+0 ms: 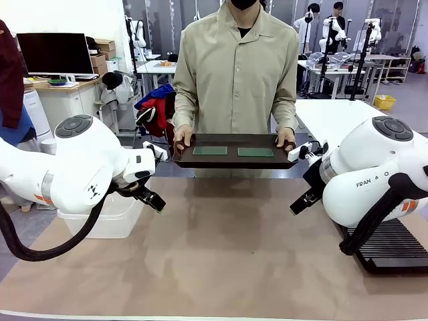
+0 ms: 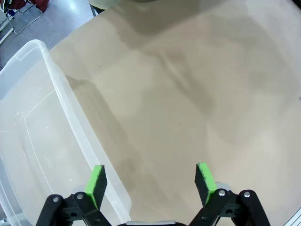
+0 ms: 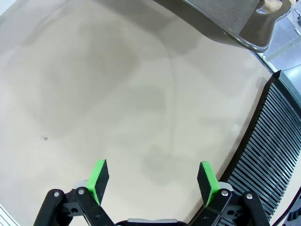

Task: Sort PCBs into racks and boxes based on the side picked up.
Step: Pick up the Blank PCB handed by the Human.

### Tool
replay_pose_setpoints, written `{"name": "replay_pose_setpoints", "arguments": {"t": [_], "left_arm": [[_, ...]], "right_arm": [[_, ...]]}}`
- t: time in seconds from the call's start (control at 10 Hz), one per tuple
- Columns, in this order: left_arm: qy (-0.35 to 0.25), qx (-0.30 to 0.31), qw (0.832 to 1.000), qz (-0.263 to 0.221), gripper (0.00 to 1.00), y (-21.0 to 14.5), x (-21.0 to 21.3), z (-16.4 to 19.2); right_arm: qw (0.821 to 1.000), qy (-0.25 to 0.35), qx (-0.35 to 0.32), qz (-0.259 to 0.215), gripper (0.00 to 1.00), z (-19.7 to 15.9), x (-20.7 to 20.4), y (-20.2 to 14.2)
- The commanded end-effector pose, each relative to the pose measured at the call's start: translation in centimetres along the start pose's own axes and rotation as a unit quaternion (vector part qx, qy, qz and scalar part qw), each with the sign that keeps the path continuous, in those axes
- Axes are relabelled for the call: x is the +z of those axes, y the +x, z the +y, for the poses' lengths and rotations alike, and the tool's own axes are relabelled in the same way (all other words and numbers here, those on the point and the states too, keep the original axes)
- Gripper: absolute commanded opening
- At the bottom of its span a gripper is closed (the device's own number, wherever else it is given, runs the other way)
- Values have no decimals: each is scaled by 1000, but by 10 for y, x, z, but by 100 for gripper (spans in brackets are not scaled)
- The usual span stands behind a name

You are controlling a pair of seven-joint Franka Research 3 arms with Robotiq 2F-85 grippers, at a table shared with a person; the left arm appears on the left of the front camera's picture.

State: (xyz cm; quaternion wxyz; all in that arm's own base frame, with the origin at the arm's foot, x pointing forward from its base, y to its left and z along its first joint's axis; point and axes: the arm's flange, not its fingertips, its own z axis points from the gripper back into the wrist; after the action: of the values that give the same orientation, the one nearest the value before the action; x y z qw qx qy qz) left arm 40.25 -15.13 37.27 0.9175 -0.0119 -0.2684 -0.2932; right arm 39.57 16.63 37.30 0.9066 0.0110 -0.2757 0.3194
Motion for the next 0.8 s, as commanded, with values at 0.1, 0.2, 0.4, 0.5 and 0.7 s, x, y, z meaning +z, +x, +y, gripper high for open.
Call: {"name": "replay_pose_setpoints", "arguments": {"t": [0.1, 0.2, 0.4, 0.5, 0.7], "left_arm": [[-37, -30, 999, 8, 100, 3, 2, 0], [-76, -58, 995, 35, 100, 3, 9, 1], [-118, -102, 988, 21, 100, 8, 29, 6], [-140, -128, 982, 14, 100, 8, 42, 7], [-175, -164, 971, -20, 100, 10, 75, 10]], "right_arm": [[999, 29, 9, 15, 100, -1, -1, 4], [998, 57, 8, 30, 100, 2, 4, 6], [994, 101, 26, 38, 100, -1, 27, 17], [991, 130, 23, 32, 100, -2, 40, 22], [983, 180, 38, 29, 100, -9, 78, 41]]}}
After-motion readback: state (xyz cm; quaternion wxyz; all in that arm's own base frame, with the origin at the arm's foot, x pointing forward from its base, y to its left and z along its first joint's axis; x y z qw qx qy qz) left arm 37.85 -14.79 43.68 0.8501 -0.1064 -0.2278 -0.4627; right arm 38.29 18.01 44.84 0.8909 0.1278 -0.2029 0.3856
